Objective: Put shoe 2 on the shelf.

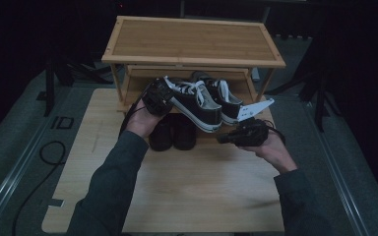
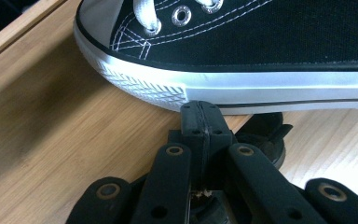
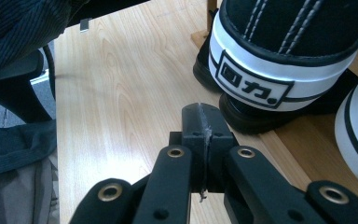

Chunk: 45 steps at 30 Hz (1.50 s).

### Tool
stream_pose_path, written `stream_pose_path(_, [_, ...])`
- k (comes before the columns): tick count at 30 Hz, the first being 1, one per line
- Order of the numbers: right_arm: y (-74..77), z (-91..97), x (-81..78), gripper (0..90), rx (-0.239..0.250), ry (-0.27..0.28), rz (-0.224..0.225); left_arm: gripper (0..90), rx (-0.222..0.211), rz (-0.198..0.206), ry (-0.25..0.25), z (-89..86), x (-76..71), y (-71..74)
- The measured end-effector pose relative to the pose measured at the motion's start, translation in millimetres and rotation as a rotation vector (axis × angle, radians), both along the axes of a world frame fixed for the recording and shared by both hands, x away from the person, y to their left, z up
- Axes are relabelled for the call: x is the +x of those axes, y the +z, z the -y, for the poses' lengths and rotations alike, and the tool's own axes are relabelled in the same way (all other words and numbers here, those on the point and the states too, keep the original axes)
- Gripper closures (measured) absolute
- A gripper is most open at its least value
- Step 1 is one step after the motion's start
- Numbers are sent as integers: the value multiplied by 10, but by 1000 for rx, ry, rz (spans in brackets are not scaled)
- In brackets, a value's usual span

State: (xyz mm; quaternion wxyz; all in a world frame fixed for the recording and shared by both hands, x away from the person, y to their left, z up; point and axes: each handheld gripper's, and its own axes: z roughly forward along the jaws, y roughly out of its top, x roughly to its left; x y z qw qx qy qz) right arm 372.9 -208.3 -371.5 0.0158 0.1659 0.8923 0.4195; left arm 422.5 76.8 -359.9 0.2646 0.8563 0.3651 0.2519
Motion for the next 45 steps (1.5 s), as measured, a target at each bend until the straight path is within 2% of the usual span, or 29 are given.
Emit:
stream_pose_path(2, [-2,-5,1,900,2,2,0,900,17,12,19,9,7,-3])
stream_pose_path(4, [0,-16,-2,899,2,4,-1,900,10,4,22,4,27,1])
stream_pose_path(17, [42,-104,-8,900,22,22,15,900,21,24,67,-25,110,-32])
stream_pose_path(26, [106,-230,6,900,46,39,36,900,14,17,71,-70,95,-40])
stream_pose_path(32, [111,-254,37,900,30,22,51,900,28,18,82,-137,97,-42])
stream_pose_path(33, [106,-270,43,900,31,29,49,900,15,13,82,-161,103,-44])
stream_pose_path(41, [99,-300,51,900,44,43,49,900,14,14,78,-163,104,-50])
stream_pose_path(45, [95,-384,58,900,52,65,53,900,11,15,82,-161,95,-57])
